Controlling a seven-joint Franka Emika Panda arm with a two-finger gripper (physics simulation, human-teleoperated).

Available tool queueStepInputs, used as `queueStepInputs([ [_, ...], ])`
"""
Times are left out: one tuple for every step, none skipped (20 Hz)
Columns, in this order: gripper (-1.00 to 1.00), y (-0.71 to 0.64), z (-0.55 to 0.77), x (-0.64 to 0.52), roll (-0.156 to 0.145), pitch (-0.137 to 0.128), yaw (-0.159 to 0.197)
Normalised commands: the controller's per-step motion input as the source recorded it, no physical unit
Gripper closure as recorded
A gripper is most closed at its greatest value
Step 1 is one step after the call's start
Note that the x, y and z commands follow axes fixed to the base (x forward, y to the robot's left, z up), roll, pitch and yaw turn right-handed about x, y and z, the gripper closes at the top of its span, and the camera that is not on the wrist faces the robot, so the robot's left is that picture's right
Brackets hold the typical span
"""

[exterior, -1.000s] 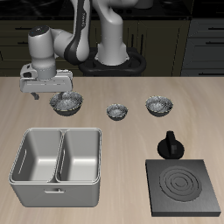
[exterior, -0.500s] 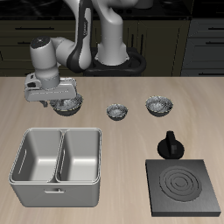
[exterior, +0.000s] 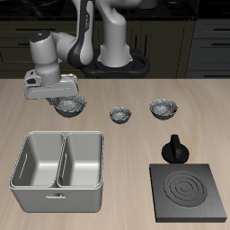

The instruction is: Turn off the stove and place the largest bowl in the left side of the drainer and the medium bowl in the right side

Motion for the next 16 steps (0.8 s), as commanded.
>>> queueStepInputs([
  [1.0, -0.2, 0.29, 0.15, -0.077, 0.014, -0.082],
  [1.0, -0.13, 0.57, 0.14, -0.089, -0.085, 0.056],
  [1.0, -0.13, 0.3, 0.07, -0.074, -0.004, -0.035],
  [1.0, -0.03, 0.31, 0.05, -0.023, -0.027, 0.043],
  [1.0, -0.1, 0.33, 0.06, -0.079, -0.029, 0.004],
  [1.0, -0.18, 0.33, 0.0, -0.083, 0.001, -0.035],
  [1.0, -0.28, 0.77, 0.13, -0.248, -0.043, -0.072],
  [1.0, -0.07, 0.42, 0.02, -0.037, -0.047, 0.006],
  [1.0, -0.06, 0.36, 0.05, -0.049, -0.058, 0.068],
  [1.0, -0.15, 0.31, 0.09, -0.095, 0.025, -0.055],
  [1.0, -0.1, 0.35, 0.06, -0.024, -0.034, -0.043],
  [1.0, -0.15, 0.31, 0.11, -0.1, -0.034, 0.036],
  [1.0, -0.21, 0.23, 0.11, -0.089, 0.036, -0.032],
  [1.0, 0.01, 0.31, 0.11, 0.046, -0.036, 0.014],
  [1.0, -0.25, 0.6, 0.27, -0.14, -0.034, 0.012],
  [1.0, 0.01, 0.27, 0.15, 0.039, 0.003, 0.024],
])
